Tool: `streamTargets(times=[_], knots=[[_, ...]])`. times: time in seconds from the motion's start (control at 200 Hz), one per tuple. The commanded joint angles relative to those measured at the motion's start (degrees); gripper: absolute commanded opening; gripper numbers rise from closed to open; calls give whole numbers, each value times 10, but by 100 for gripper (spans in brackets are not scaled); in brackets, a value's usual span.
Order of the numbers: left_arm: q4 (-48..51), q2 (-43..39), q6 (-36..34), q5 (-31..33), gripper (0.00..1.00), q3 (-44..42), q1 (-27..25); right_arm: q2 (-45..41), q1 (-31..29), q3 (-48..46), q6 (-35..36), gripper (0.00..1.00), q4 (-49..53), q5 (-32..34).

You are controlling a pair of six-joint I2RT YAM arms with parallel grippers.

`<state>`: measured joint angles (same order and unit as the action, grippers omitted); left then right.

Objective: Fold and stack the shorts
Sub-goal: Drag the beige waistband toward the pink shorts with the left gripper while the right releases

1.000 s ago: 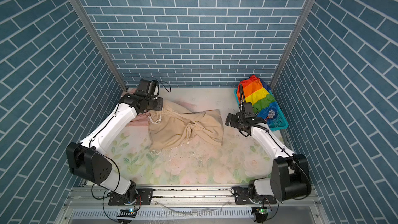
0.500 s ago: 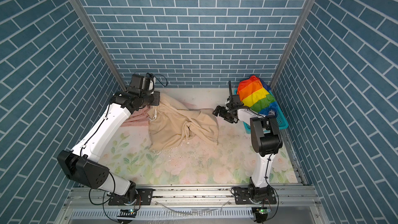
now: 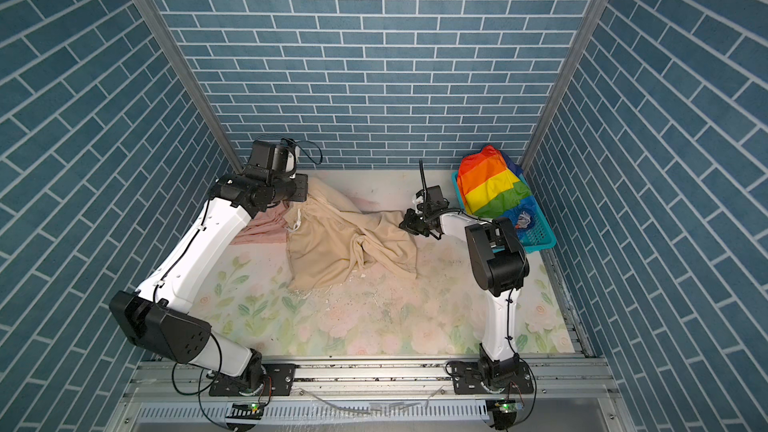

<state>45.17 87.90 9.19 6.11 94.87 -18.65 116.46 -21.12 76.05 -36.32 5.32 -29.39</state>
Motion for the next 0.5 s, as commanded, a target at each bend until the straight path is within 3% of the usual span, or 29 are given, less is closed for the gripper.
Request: streamTargets(times=[0.0,0.145,0.26,0.365,0.495], knots=[[-15,21,6,-16,0,14,7,-28,29,53,15,0,46,23],[-47,55,61,-109,0,29,45,-63,84,129,57,0,133,49],[-23,100,70,-134,0,119,58,-120,141,161,74,0,173,68],[-22,109,90,-158,0,180,79,-201,175,124,96,0,178,115],[-42,81,112,-181,0,150,104,-289,171,4,101,0,148,134]])
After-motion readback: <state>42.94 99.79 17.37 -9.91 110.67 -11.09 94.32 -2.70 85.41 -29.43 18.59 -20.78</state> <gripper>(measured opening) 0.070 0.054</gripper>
